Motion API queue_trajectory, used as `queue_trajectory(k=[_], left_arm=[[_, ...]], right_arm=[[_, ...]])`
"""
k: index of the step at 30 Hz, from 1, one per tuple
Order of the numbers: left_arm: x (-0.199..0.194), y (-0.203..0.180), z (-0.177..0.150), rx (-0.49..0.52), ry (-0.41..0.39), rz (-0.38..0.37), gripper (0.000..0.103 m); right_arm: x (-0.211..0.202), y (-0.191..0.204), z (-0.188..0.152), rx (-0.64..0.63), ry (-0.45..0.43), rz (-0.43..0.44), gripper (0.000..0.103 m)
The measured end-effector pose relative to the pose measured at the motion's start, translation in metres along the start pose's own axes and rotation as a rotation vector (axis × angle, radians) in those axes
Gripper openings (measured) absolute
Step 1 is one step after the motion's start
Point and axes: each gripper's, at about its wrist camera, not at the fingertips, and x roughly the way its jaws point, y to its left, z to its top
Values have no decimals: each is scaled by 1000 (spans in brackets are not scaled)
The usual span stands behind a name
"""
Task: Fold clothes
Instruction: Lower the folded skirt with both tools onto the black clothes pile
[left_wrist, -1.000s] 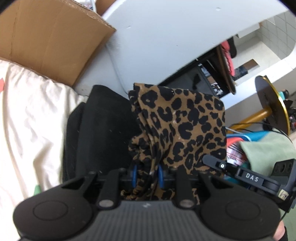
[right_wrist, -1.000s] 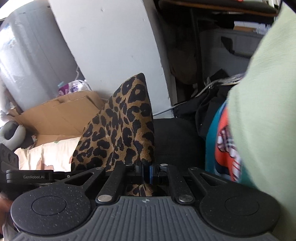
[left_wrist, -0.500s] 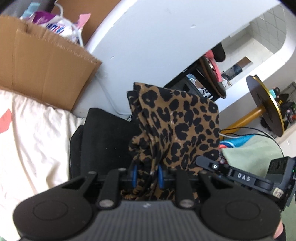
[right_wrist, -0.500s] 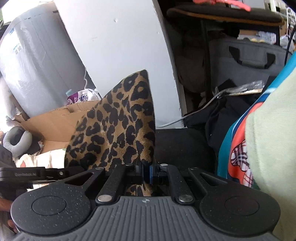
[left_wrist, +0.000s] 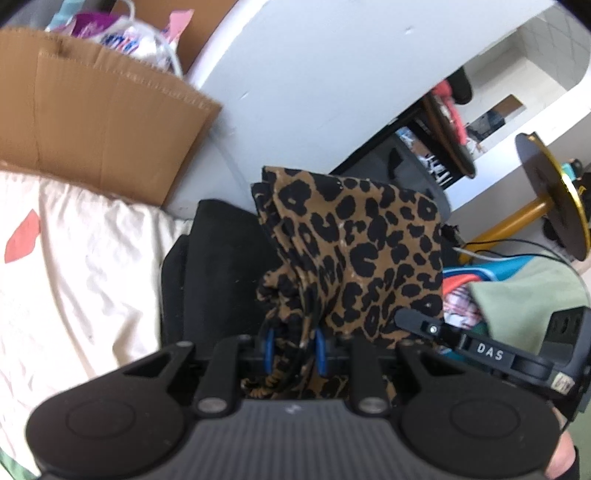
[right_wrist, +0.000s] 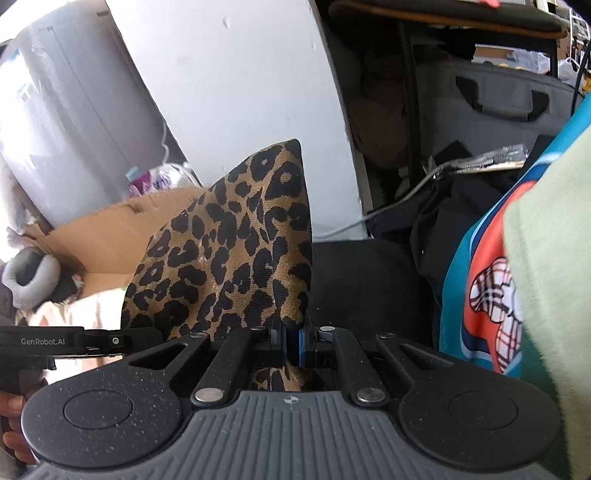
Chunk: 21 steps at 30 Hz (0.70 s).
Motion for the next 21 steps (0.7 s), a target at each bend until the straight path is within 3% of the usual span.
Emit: queue_trajectory(k=[11,21], left_arm=[[69,28,19,40,30,51,22],[105,47,31,14,51,92,22]], right_arm=[[79,-23,4,-6,46,-63,4],[136,-35,11,-16,111,-97,4]])
